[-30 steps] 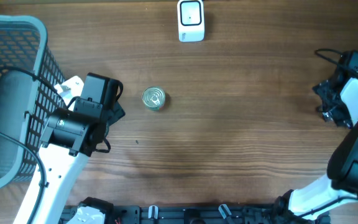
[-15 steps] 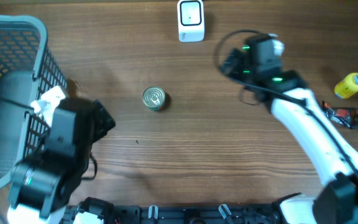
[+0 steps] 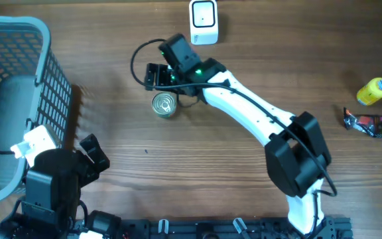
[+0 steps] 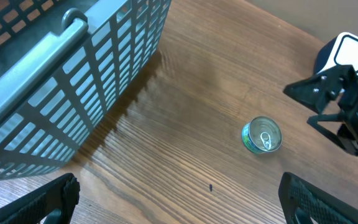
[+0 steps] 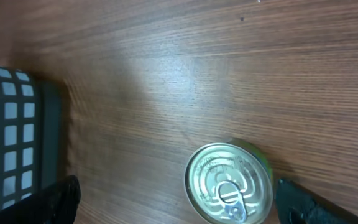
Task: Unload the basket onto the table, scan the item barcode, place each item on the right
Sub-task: 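Move the right gripper to the tuna tin can and grasp it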
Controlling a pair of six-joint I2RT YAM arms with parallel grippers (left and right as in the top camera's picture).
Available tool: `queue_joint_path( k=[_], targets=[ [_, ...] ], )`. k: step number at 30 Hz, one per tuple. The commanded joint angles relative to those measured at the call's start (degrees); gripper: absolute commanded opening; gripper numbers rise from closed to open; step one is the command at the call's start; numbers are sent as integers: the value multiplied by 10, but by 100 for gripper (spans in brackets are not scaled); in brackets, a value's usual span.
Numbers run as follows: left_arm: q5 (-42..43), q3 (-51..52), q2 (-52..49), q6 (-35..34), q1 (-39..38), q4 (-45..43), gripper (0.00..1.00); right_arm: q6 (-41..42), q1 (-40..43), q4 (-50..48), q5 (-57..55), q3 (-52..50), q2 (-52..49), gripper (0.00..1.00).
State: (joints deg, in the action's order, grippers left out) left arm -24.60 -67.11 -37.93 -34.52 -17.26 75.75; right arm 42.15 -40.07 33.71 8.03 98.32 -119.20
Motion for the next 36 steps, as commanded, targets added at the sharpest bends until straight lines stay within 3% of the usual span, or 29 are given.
queue_joint_path(
  k=[1,3,8,19,26,32,36],
  targets=[
    [1,-2,-1,11,-2,1,100,0,0,42,-38,30,-48,100],
    [1,-2,-1,11,-2,3,100,-5,0,67,-46,30,-58,100],
    [1,-2,-1,11,-2,6,100,-108,0,77,-10,31,-62,100],
    [1,-2,-1,11,-2,15,100,-275,-47,36,14,31,-94,100],
    [1,-2,-1,11,-2,26,100,-295,-79,17,-91,31,-127,100],
    [1,-2,-1,11,-2,30,100,-334,-79,23,-102,31,-150,100],
    [1,-2,-1,11,-2,30,100,-390,-79,17,-106,31,-150,92]
  ],
)
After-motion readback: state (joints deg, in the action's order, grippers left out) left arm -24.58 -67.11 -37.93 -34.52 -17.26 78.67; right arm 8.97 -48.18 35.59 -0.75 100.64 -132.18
